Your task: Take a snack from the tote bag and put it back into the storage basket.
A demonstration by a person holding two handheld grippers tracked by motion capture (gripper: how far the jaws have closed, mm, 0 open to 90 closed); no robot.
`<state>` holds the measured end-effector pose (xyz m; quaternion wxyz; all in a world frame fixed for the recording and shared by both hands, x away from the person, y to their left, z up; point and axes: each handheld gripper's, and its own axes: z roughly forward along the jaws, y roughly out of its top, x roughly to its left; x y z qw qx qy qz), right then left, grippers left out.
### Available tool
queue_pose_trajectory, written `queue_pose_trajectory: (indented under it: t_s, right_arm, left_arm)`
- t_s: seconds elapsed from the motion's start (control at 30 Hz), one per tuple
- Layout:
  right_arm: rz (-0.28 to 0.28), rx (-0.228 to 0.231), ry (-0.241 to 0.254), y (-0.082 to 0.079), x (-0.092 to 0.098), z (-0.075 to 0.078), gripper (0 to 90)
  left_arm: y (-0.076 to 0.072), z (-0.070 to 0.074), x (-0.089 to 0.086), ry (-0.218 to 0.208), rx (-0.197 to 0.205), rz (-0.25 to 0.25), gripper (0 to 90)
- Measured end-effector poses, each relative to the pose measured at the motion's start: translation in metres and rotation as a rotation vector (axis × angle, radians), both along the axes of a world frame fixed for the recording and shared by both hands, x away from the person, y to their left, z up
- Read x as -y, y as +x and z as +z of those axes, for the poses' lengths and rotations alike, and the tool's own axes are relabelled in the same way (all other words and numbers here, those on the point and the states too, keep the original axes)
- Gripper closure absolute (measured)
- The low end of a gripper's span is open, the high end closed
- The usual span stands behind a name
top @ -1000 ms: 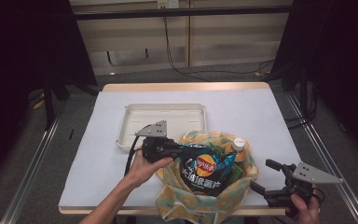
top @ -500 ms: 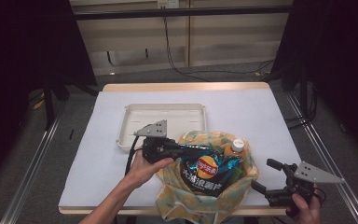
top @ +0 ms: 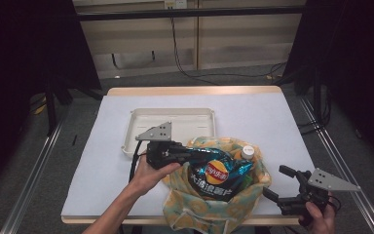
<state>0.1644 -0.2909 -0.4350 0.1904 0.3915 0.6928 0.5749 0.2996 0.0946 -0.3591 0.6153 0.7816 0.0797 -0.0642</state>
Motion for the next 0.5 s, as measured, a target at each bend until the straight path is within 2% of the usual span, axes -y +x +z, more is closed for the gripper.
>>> queue_pose_trajectory:
  t_s: [0.13,0.5]
  right_arm:
    - [0.000,0.002,0.004,0.001,0.000,0.000,0.8]
    - [0.009,-0.009,0.012,0.000,0.001,0.000,0.8]
  left_arm:
    - [0.001,0.010,-0.003,-0.029,0.007,0.010,90.0]
    - [-0.001,0.029,0.004,-0.061,0.038,0.006,90.0]
